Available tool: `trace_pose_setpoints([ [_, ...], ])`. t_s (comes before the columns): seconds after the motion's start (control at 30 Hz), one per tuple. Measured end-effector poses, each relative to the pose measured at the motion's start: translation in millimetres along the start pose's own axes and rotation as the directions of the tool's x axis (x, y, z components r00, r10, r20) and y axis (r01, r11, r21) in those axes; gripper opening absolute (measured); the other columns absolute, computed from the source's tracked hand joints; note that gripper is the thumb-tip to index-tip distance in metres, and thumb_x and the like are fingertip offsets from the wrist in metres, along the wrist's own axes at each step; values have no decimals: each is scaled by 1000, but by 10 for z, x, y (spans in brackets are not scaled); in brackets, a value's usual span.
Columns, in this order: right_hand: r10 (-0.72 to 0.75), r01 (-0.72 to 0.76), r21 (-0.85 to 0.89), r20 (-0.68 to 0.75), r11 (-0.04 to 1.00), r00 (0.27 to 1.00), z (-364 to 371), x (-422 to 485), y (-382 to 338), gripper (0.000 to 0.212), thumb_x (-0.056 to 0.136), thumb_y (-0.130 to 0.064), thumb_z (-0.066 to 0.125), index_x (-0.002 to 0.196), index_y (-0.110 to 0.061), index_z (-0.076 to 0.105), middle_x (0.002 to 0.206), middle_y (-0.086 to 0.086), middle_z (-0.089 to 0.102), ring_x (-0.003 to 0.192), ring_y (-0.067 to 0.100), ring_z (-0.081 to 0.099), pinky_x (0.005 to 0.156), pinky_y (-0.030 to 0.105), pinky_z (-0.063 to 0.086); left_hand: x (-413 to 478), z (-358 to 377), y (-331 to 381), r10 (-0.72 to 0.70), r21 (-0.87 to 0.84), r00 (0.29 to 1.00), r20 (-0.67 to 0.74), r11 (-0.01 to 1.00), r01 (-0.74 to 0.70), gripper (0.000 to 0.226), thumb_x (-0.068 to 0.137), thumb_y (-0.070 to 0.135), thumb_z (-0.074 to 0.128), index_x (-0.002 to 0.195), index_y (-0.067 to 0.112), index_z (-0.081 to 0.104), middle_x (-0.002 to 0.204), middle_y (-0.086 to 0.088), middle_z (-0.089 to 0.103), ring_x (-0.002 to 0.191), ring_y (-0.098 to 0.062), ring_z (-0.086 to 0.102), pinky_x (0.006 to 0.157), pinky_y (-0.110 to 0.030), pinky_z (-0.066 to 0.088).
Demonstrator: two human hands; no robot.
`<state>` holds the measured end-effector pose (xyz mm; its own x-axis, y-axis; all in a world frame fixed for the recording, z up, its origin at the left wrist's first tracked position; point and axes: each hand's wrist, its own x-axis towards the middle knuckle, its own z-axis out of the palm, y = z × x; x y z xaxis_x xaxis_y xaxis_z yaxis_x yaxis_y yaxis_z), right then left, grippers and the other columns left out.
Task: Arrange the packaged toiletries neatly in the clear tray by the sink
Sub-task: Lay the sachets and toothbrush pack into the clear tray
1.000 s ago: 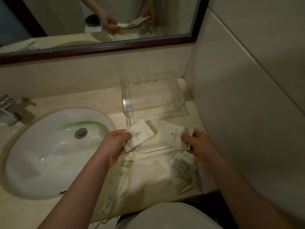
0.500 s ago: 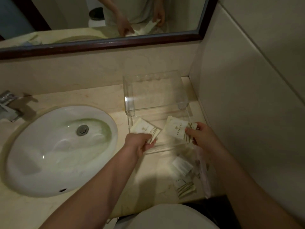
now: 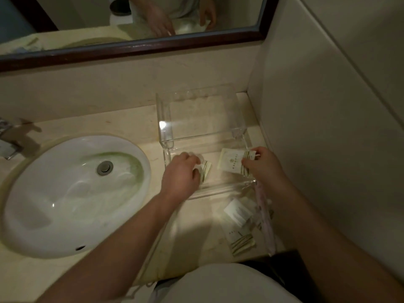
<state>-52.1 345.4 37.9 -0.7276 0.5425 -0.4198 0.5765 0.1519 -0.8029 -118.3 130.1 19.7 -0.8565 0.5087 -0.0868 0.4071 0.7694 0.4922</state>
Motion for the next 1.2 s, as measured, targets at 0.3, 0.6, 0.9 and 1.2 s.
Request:
trace_pose_setpoints([
  [0.3, -92, 121, -370, 95, 921, 991, 115, 106, -32, 22, 84, -20, 65, 105, -25, 59, 89, -4, 63, 84, 20, 64, 75, 37, 55, -35, 56, -205, 153, 410, 919, 363, 860, -305, 71, 87, 60, 12, 141, 24, 41, 148, -15, 37, 128, -36, 41, 95, -48, 43],
  [0.6, -289, 272, -823, 138, 499, 947, 245, 159, -45, 35, 86, -33, 62, 117, -19, 53, 110, 8, 64, 93, 29, 63, 71, 35, 48, -247, 128, -290, 226, 343, 953, 199, 895, -284, 67, 94, 56, 25, 140, 10, 44, 141, -21, 45, 128, -39, 43, 104, -49, 38],
  [0.9, -301, 466, -712, 357, 525, 884, 506, 93, 71, 46, 79, -32, 70, 121, -22, 56, 120, 8, 50, 111, 26, 48, 84, 36, 45, -362, 142, -315, 231, 328, 933, 276, 890, -317, 64, 94, 57, 25, 138, 17, 48, 142, -18, 46, 130, -36, 41, 99, -47, 43],
  [1.2, -296, 458, -616, 352, 640, 888, 437, 69, 123, 46, 79, -31, 71, 122, -23, 55, 122, 5, 50, 111, 21, 50, 88, 38, 48, -393, 126, -192, 290, 275, 945, 150, 906, -322, 48, 93, 48, 43, 125, 15, 58, 127, -13, 55, 117, -32, 48, 95, -44, 45],
])
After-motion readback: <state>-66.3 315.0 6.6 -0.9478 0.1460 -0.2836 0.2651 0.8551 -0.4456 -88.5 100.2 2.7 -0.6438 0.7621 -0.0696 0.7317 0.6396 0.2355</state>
